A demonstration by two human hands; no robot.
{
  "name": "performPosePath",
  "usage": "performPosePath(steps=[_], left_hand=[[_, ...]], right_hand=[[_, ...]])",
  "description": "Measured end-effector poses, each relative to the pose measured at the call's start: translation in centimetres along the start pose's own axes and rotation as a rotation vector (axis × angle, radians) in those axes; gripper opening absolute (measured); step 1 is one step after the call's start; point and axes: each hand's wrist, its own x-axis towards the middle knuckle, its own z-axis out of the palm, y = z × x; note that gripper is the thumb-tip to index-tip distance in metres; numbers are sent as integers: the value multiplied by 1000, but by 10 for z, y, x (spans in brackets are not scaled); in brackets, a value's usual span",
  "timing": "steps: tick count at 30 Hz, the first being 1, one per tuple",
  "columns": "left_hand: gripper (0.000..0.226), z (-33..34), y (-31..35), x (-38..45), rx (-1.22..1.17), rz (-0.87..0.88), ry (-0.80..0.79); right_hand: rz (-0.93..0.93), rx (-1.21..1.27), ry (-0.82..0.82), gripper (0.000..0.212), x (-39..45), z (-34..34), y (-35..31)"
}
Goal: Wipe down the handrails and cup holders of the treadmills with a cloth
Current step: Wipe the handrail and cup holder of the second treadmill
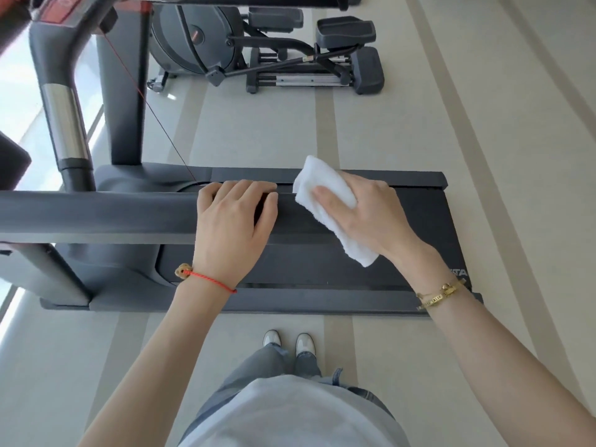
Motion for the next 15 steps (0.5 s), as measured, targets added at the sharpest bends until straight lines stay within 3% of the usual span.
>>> performPosePath(steps=[5, 15], left_hand=[[26, -14, -14, -1, 6, -21, 26], [19, -55, -85, -16, 7, -98, 68]], right_hand=[[-276, -352, 101, 46, 5, 15, -24], [-424, -436, 109, 50, 27, 68, -92]])
